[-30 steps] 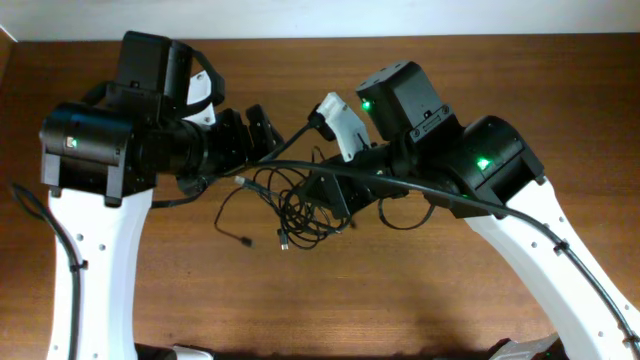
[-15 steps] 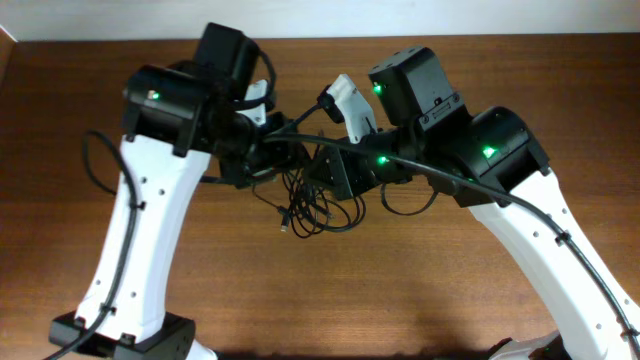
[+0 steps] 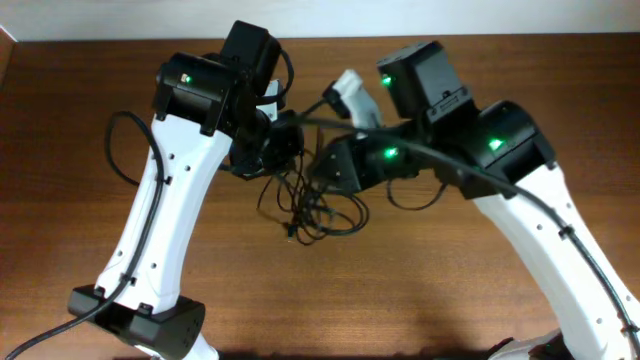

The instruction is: Untangle cables

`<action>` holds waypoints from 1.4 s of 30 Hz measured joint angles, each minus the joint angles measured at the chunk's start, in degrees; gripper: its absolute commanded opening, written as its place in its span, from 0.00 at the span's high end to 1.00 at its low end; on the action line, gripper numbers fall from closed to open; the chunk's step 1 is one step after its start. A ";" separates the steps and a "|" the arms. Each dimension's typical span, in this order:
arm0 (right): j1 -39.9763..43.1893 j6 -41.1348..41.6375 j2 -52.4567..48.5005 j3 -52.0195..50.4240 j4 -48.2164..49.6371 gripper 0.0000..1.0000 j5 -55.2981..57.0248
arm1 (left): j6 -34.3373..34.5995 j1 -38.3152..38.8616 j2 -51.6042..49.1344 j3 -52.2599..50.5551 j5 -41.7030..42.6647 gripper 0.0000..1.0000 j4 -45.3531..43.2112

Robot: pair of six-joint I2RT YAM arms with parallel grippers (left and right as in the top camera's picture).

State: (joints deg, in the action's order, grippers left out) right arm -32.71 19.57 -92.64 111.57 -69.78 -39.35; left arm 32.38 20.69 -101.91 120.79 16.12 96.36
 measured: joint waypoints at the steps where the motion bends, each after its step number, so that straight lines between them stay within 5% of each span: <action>1: 1.66 0.07 0.00 0.00 -1.14 0.96 -0.02 | 0.00 0.00 0.00 0.00 -0.87 1.00 0.17; 3: 5.46 0.17 0.00 0.02 -4.22 0.96 0.07 | 0.02 0.00 -0.02 0.00 -3.72 0.91 0.24; 4: 6.60 0.17 0.00 0.02 -5.55 0.96 0.07 | 0.42 0.00 -0.02 0.00 -4.92 0.55 0.28; 5: 7.32 0.15 0.00 0.02 -6.14 0.96 0.04 | 1.16 0.00 -0.02 0.00 -5.64 0.37 0.31; 11: 7.85 1.44 -0.02 0.02 -6.47 0.96 -0.26 | 2.43 0.00 -0.33 0.00 3.26 0.20 0.26; 15: 7.85 3.26 -0.22 0.04 -2.89 0.96 -6.05 | 2.60 1.03 -0.81 0.00 10.97 0.22 0.07; 23: 7.80 4.70 -0.20 0.17 -1.09 0.96 -6.01 | 0.22 1.09 -0.81 -0.07 13.07 0.28 -2.54; 25: 7.76 5.75 -0.20 0.20 0.48 0.96 -6.21 | -0.09 1.03 -0.81 -0.07 13.03 0.41 -2.93; 27: 7.45 6.36 -0.22 0.20 1.73 0.96 -8.20 | -0.44 1.07 -0.81 -0.07 12.33 0.72 -3.37; 31: 6.19 7.21 -0.68 0.11 1.64 0.96 -10.16 | 1.11 2.12 -1.18 -0.11 8.22 0.92 -3.87; 34: 6.60 7.23 -1.51 0.00 1.51 0.96 -10.34 | 2.14 2.19 -1.18 -0.70 3.89 1.00 -4.11; 42: 14.29 6.75 -1.49 0.20 -4.94 0.96 -9.44 | 6.47 2.78 -2.62 -2.25 -11.93 1.00 0.13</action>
State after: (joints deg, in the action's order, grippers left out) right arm -18.41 26.33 -94.13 111.77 -74.72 -48.80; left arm 38.85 23.46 -104.53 118.54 4.19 96.49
